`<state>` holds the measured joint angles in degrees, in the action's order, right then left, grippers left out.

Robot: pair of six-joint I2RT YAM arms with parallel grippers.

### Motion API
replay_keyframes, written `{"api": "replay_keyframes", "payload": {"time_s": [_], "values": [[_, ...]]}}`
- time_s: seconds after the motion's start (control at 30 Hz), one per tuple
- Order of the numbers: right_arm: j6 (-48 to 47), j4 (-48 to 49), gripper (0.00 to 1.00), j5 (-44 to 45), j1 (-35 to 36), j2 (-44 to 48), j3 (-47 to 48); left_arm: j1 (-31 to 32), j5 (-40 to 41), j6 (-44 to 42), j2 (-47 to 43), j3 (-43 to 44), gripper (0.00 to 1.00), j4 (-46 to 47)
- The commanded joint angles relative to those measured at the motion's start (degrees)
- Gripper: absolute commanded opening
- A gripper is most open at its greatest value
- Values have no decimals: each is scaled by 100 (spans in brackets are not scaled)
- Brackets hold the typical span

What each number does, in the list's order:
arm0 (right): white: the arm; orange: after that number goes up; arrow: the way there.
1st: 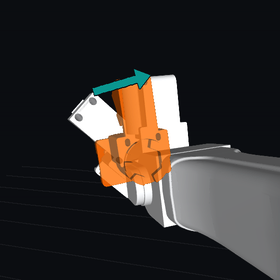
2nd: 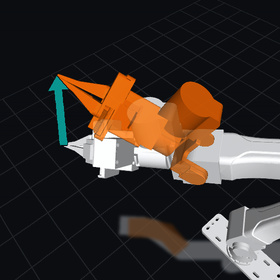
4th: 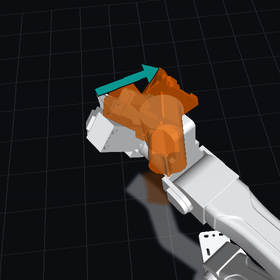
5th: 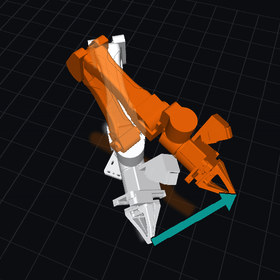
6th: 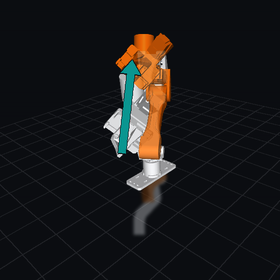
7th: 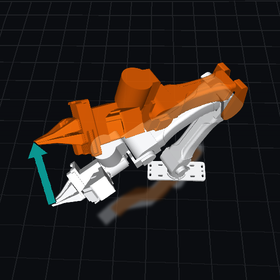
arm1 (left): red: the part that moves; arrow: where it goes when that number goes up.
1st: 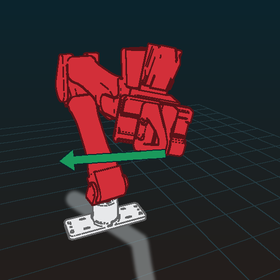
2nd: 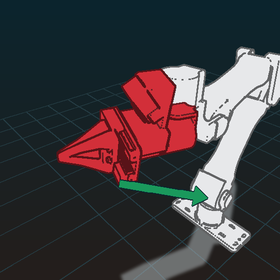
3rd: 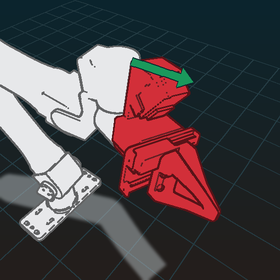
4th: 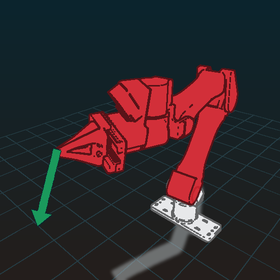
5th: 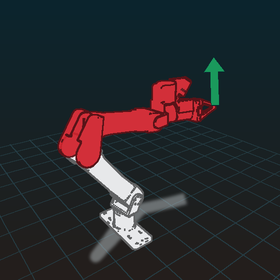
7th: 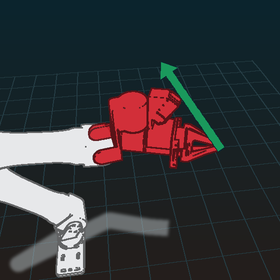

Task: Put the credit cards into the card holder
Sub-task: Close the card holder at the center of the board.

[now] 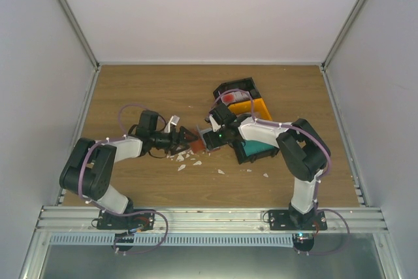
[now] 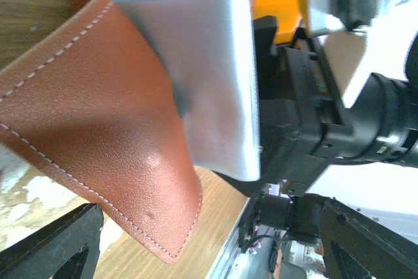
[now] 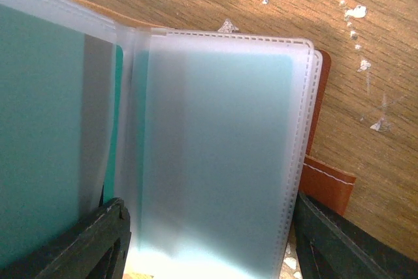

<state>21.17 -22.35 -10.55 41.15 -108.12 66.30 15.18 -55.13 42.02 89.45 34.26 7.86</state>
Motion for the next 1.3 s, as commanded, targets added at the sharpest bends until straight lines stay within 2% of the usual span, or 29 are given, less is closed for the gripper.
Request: {"api": "replay_keyframes", "payload": {"time_s": [0.0,0.23,0.37,0.6,0.97,1.27], "values": [[-69,-99,69,-488,164,-425,-91,233,-310,703,-341,-119,91,1309],[-91,-77,69,-510,177,-407,-109,514,76,1348,-392,-195,91,2315],[-88,-65,69,-524,175,-369,-118,599,416,1129,-425,-136,90,2105],[-27,-3,69,-465,176,-238,-153,633,966,365,-487,35,89,1136],[826,304,68,507,131,721,-603,691,394,112,-65,294,81,1214],[1408,578,66,878,4,1418,-1075,813,371,28,192,557,71,1138]]}}
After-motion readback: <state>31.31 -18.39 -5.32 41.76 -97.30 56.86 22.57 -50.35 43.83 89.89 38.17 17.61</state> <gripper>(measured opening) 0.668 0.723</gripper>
